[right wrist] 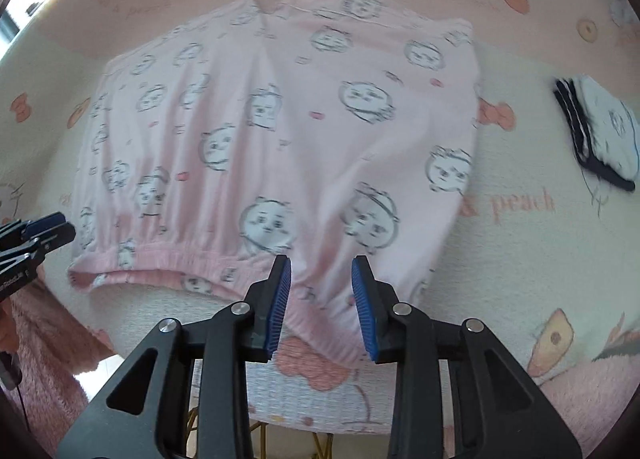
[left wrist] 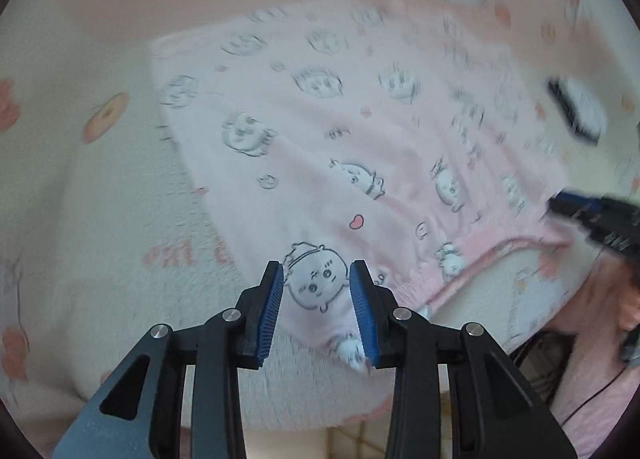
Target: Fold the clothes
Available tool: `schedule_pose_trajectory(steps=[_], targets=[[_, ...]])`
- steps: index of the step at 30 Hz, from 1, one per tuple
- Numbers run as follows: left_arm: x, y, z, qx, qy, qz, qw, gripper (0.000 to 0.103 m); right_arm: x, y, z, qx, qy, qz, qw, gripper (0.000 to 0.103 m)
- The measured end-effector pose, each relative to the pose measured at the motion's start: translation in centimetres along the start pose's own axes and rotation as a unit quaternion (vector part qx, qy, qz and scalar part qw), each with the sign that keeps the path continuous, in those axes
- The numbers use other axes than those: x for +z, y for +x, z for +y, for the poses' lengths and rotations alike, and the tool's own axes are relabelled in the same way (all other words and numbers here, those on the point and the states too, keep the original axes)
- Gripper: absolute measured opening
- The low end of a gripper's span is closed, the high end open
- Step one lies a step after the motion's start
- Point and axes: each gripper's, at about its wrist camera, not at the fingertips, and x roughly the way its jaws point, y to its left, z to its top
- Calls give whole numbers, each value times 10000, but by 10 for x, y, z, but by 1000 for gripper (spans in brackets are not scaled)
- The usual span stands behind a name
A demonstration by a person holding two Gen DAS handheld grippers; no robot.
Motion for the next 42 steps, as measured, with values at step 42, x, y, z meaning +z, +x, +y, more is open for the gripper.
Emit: schedule_pose_trajectory(steps=[42], targets=[[156,-3,-54,-409,312,-1066,9930,35,144,-11,-157,-623,541,-673,9943,45]])
